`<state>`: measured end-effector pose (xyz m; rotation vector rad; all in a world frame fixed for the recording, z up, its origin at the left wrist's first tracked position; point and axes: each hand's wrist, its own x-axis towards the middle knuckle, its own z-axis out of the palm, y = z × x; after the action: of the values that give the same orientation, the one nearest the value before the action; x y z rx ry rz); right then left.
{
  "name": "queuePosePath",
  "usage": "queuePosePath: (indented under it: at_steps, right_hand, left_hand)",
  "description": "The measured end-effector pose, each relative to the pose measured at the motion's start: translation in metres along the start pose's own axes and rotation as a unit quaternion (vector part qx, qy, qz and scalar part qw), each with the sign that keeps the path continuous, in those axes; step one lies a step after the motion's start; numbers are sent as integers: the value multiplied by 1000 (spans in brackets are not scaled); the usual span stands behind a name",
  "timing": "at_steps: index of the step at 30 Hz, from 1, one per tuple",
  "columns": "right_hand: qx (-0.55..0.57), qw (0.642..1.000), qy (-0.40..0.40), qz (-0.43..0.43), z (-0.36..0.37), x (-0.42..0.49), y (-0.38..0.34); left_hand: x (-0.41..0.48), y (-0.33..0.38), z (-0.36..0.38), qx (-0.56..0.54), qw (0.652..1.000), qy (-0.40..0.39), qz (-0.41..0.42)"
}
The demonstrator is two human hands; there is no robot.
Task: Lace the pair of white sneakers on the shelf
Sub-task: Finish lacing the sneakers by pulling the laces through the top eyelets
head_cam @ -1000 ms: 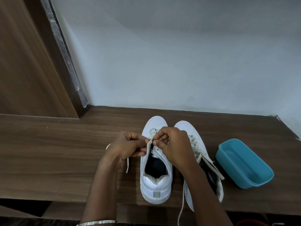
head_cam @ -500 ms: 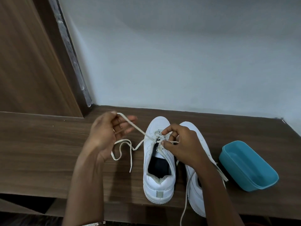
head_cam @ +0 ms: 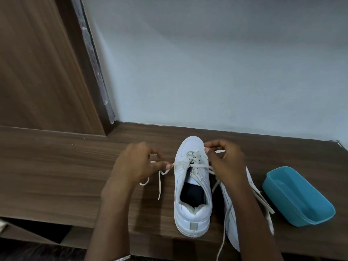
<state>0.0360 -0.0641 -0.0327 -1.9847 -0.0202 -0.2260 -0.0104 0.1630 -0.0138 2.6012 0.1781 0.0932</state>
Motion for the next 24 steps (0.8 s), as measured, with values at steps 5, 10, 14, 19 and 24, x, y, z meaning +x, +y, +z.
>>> queuePosePath:
  at_steps: [5,10,14,19,24]
  right_hand:
    - [-75,996,-43,38,0,1,7]
    - [-99,989,-105,40,3,1,8]
    - [-105,988,-102,39,2,1,10]
    - [-111,986,-113,49,-1,1,11]
    - [-100,985,-123,71,2,0,12]
  left_hand:
    - [4,2,12,-87,991,43,95]
    - [4,27,31,-395,916,2,69]
    - [6,44,30,-662,747,41,-48]
    - [3,25,10,-627,762,159,-29]
    - [1,8,11,-148,987,36,47]
